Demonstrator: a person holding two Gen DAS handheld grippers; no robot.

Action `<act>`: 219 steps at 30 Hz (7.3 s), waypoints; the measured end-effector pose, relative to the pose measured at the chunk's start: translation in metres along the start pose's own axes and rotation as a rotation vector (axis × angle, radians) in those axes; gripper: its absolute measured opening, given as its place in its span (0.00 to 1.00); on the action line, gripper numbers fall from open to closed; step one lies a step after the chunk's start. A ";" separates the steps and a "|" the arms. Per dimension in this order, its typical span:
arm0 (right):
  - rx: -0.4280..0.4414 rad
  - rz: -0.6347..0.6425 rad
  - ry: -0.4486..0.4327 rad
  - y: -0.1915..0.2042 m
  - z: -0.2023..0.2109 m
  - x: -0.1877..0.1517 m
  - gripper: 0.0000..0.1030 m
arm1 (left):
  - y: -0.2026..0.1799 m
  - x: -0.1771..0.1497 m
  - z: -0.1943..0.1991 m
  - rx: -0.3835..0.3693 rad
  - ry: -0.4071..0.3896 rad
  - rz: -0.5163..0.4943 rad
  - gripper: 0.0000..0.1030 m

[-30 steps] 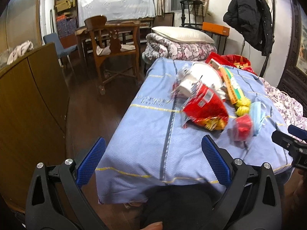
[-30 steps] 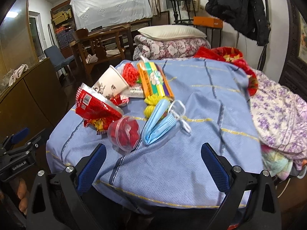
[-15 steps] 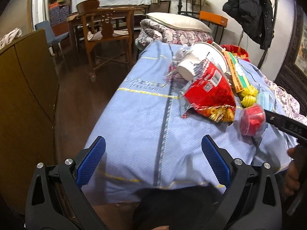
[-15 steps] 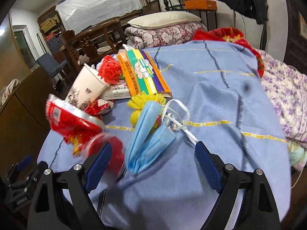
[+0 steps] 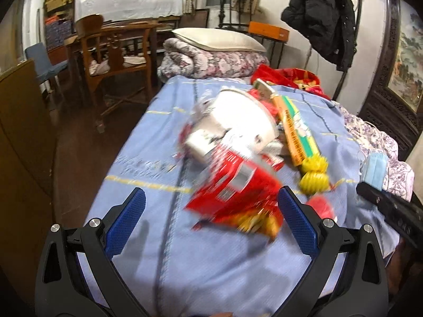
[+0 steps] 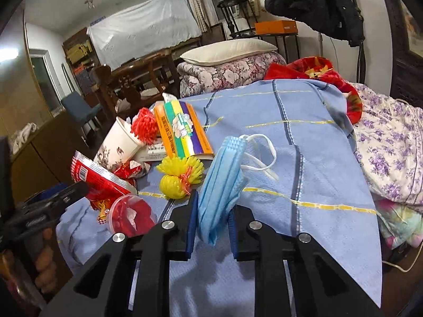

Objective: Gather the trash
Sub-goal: 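Grasp the blue face mask with the right tool while the left tool grasps the red chip bag, then carry the mask and chip bag with both tools toward the red wastebasket, then open both tools over the red wastebasket to drop the mask and bag, then move both tools back over the bed toward the remaining trash, then grasp the white paper cup with the left tool while the right tool grasps the striped box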

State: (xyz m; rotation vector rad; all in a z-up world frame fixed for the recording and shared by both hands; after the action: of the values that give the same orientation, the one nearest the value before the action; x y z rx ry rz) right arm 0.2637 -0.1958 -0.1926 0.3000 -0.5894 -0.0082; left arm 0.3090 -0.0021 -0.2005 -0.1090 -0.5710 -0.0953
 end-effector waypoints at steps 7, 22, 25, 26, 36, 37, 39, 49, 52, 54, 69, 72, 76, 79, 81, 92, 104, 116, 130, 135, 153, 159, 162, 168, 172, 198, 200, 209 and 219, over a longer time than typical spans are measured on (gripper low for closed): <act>0.030 -0.016 0.021 -0.007 -0.008 -0.009 0.21 | -0.013 0.020 -0.031 -0.012 0.058 0.001 0.93; 0.031 0.011 -0.029 0.001 0.022 -0.014 0.21 | 0.003 0.002 0.033 -0.118 -0.065 0.033 0.43; 0.024 0.031 -0.053 0.007 0.036 -0.012 0.21 | -0.003 0.009 0.049 -0.136 -0.088 0.021 0.43; 0.020 0.039 -0.057 0.009 0.040 -0.012 0.21 | -0.006 0.010 0.055 -0.140 -0.099 0.016 0.43; -0.053 0.156 -0.118 0.029 0.103 -0.007 0.21 | -0.048 0.000 0.117 -0.154 -0.186 -0.062 0.43; -0.066 0.164 -0.124 0.030 0.109 -0.008 0.21 | -0.052 -0.002 0.123 -0.152 -0.194 -0.065 0.43; -0.093 0.180 -0.140 0.030 0.122 -0.007 0.21 | -0.060 -0.005 0.133 -0.152 -0.205 -0.068 0.43; -0.197 0.203 -0.190 0.016 0.171 -0.025 0.21 | -0.100 -0.018 0.178 -0.166 -0.265 -0.117 0.43; -0.230 0.197 -0.204 0.005 0.185 -0.034 0.21 | -0.115 -0.022 0.185 -0.170 -0.272 -0.139 0.43; -0.252 0.196 -0.220 0.001 0.195 -0.040 0.21 | -0.126 -0.025 0.188 -0.170 -0.274 -0.156 0.43; -0.319 0.083 -0.246 -0.081 0.234 -0.082 0.21 | -0.230 -0.051 0.186 -0.203 -0.230 -0.312 0.43; -0.333 0.054 -0.238 -0.101 0.234 -0.092 0.21 | -0.252 -0.058 0.178 -0.217 -0.204 -0.344 0.43; -0.344 0.010 -0.215 -0.128 0.228 -0.104 0.21 | -0.278 -0.068 0.162 -0.239 -0.155 -0.383 0.43; -0.347 -0.024 -0.194 -0.147 0.220 -0.113 0.21 | -0.295 -0.074 0.149 -0.239 -0.127 -0.411 0.43; -0.348 -0.044 -0.177 -0.160 0.213 -0.119 0.21 | -0.306 -0.076 0.139 -0.241 -0.105 -0.427 0.43; -0.332 -0.153 -0.068 -0.223 0.166 -0.155 0.21 | -0.353 -0.089 0.096 -0.249 -0.013 -0.501 0.43; -0.155 -0.529 0.294 -0.343 0.018 -0.305 0.38 | -0.418 -0.133 0.041 -0.338 0.136 -0.627 0.32; -0.122 -0.564 0.217 -0.358 0.050 -0.296 0.38 | -0.421 -0.137 0.036 -0.346 0.153 -0.621 0.34; -0.183 -0.322 0.008 -0.282 0.144 -0.196 0.47 | -0.355 -0.105 0.079 -0.238 -0.001 -0.508 0.60; -0.197 -0.227 -0.057 -0.238 0.174 -0.164 0.56 | -0.318 -0.093 0.108 -0.162 -0.100 -0.464 0.72; -0.210 0.042 -0.130 -0.070 0.199 -0.089 0.76 | -0.173 -0.069 0.170 0.014 -0.307 -0.262 0.88; -0.198 0.089 -0.102 -0.030 0.176 -0.074 0.77 | -0.135 -0.067 0.153 0.047 -0.266 -0.225 0.89; -0.187 0.109 -0.082 -0.013 0.160 -0.068 0.77 | -0.113 -0.065 0.140 0.068 -0.241 -0.195 0.89; -0.170 0.135 -0.038 0.013 0.126 -0.055 0.77 | -0.075 -0.055 0.114 0.081 -0.185 -0.117 0.89; -0.157 0.141 -0.005 0.023 0.106 -0.045 0.77 | -0.055 -0.049 0.097 0.092 -0.149 -0.084 0.89; -0.095 0.119 0.098 0.036 0.036 0.015 0.78 | 0.013 -0.006 0.033 0.049 -0.015 0.039 0.89; -0.086 0.124 0.104 0.039 0.028 0.022 0.78 | 0.024 -0.005 0.030 0.042 -0.008 0.060 0.89; -0.059 0.142 0.130 0.052 -0.023 0.059 0.78 | 0.047 0.007 0.014 -0.070 0.006 0.091 0.89; -0.062 0.098 0.145 0.031 -0.048 0.082 0.81 | 0.007 0.046 -0.035 -0.185 0.069 -0.016 0.92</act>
State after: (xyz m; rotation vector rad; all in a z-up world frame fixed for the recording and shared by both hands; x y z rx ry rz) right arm 0.3557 -0.1609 -0.1770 0.2091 -0.4584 0.0886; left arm 0.3670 -0.0029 -0.2057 -0.2795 -0.4933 -0.1669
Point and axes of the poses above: each gripper's, at about its wrist camera, not at the fingertips, and z roughly against the way its jaws point, y to its left, x to its top, the point moved 9 cm from there along -z, roughly the way its jaws point, and after that the axes turned 15 degrees about y, right-handed, at the moved point
